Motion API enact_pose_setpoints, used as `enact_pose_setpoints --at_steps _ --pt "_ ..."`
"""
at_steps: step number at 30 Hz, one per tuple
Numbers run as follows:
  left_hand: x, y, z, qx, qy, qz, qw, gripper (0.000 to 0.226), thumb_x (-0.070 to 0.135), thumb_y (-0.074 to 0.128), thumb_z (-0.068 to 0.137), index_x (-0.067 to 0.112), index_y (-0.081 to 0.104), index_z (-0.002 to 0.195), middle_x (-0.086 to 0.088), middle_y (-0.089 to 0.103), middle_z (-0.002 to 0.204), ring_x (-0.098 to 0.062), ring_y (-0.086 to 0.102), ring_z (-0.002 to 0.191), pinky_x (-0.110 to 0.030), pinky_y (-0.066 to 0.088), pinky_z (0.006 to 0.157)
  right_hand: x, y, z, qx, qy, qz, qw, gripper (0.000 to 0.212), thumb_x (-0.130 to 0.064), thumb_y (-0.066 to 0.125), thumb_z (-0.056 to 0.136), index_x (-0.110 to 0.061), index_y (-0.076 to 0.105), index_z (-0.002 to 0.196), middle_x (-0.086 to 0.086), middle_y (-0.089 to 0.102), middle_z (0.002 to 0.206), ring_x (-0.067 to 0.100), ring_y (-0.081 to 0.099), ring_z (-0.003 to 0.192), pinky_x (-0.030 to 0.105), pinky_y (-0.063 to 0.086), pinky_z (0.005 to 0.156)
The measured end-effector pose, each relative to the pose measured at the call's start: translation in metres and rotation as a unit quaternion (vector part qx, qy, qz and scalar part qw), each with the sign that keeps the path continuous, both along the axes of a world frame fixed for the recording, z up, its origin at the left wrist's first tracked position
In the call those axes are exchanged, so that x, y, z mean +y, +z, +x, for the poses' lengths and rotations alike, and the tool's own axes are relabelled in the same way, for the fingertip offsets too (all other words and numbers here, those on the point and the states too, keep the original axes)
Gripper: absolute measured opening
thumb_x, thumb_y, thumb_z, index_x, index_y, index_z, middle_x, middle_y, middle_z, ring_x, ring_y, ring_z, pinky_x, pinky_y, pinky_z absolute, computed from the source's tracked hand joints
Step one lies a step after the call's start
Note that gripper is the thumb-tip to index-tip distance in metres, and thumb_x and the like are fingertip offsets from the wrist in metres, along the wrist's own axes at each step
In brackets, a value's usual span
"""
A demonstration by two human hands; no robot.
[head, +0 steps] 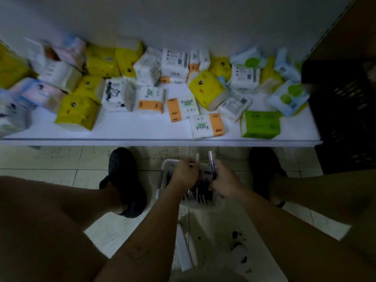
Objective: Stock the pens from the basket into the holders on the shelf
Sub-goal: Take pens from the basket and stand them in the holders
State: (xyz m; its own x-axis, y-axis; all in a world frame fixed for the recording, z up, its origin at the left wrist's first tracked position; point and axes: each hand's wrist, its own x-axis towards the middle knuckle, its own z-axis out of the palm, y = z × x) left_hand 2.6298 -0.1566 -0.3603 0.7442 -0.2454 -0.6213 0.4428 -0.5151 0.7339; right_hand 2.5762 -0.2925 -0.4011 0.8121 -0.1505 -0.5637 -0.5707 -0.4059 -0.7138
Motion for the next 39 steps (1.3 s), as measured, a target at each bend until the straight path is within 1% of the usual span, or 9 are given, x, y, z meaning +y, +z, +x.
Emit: enact_pose_setpoints --at_steps 4,6,10,15,19,22,25,32,39 --pt "-0.004 0.04 0.013 -0.066 0.004 -0.028 0.997 0.009 0.015 0.051 0.097 0.012 0.058 0.095 -0.015 0.069 0.097 -0.03 0.069 0.09 -0.045 0.059 0.076 0.001 0.037 0.012 -0.07 -0.075 -0.005 0.995 0.016 -0.012 0.051 0.095 -0.025 0.051 0.085 0.005 0.059 0.076 0.03 0.062 0.07 0.047 0.054 0.065" --pt "-0.005 0.059 0.018 -0.096 0.021 -0.037 0.995 0.012 0.019 0.053 0.096 0.016 0.058 0.086 -0.013 0.068 0.097 -0.03 0.067 0.093 -0.051 0.056 0.082 -0.001 0.055 0.014 -0.113 -0.082 -0.034 0.99 0.02 -0.019 0.051 0.097 -0.019 0.05 0.077 0.007 0.055 0.068 0.034 0.062 0.067 0.047 0.052 0.065" --pt "-0.005 0.092 0.019 -0.139 0.039 -0.069 0.987 0.011 0.019 0.057 0.094 0.02 0.06 0.084 -0.008 0.07 0.087 -0.024 0.069 0.089 -0.051 0.056 0.082 -0.01 0.089 0.008 -0.186 -0.094 -0.076 0.975 0.033 -0.019 0.065 0.089 -0.008 0.054 0.06 0.002 0.047 0.056 0.014 0.046 0.058 0.031 0.034 0.06" --pt "-0.016 0.141 0.019 -0.174 -0.007 -0.125 0.977 0.02 0.012 0.056 0.095 0.013 0.058 0.114 -0.012 0.067 0.083 -0.03 0.07 0.084 -0.051 0.057 0.075 -0.021 0.143 0.01 -0.246 -0.101 -0.018 0.964 0.005 -0.003 0.068 0.085 -0.001 0.064 0.086 0.016 0.06 0.067 0.018 0.056 0.067 0.033 0.044 0.068" --pt "-0.033 0.188 0.025 -0.221 -0.054 -0.169 0.959 0.024 0.009 0.054 0.097 0.017 0.057 0.12 -0.009 0.064 0.087 -0.019 0.071 0.079 -0.049 0.058 0.074 -0.04 0.199 0.012 -0.317 -0.114 0.005 0.942 0.079 0.003 0.069 0.082 -0.037 0.038 0.142 -0.004 0.059 0.084 0.017 0.065 0.069 0.04 0.057 0.066" --pt "-0.046 0.227 0.028 -0.281 -0.079 -0.193 0.937 0.032 0.009 0.057 0.096 0.029 0.058 0.121 -0.009 0.065 0.091 -0.016 0.072 0.079 -0.05 0.059 0.072 -0.054 0.245 0.013 -0.375 -0.082 -0.02 0.923 0.083 0.004 0.069 0.081 -0.057 0.038 0.129 -0.001 0.058 0.093 0.016 0.068 0.067 0.032 0.058 0.062" --pt "-0.057 0.268 0.03 -0.322 -0.087 -0.214 0.918 0.035 0.007 0.058 0.094 0.034 0.06 0.116 -0.01 0.065 0.091 -0.019 0.072 0.078 -0.052 0.058 0.073 -0.064 0.29 0.011 -0.418 -0.065 -0.051 0.905 0.063 -0.003 0.068 0.086 -0.056 0.046 0.112 -0.003 0.055 0.094 0.026 0.07 0.072 0.048 0.058 0.068" --pt "-0.077 0.371 0.029 -0.431 -0.11 -0.233 0.865 0.036 0.0 0.066 0.085 0.024 0.065 0.112 -0.005 0.06 0.088 -0.037 0.065 0.081 -0.053 0.058 0.07 -0.09 0.383 0.007 -0.519 -0.089 -0.066 0.848 0.044 -0.016 0.068 0.089 -0.048 0.052 0.115 -0.007 0.05 0.091 0.01 0.066 0.067 0.025 0.058 0.06" --pt "-0.092 0.449 0.031 -0.494 -0.122 -0.269 0.818 0.037 0.008 0.068 0.087 0.036 0.066 0.112 0.0 0.069 0.092 -0.019 0.07 0.079 -0.035 0.061 0.066 -0.114 0.463 0.012 -0.561 -0.083 -0.094 0.819 0.051 -0.013 0.067 0.089 -0.052 0.054 0.119 -0.01 0.057 0.089 0.011 0.064 0.065 0.027 0.059 0.06"
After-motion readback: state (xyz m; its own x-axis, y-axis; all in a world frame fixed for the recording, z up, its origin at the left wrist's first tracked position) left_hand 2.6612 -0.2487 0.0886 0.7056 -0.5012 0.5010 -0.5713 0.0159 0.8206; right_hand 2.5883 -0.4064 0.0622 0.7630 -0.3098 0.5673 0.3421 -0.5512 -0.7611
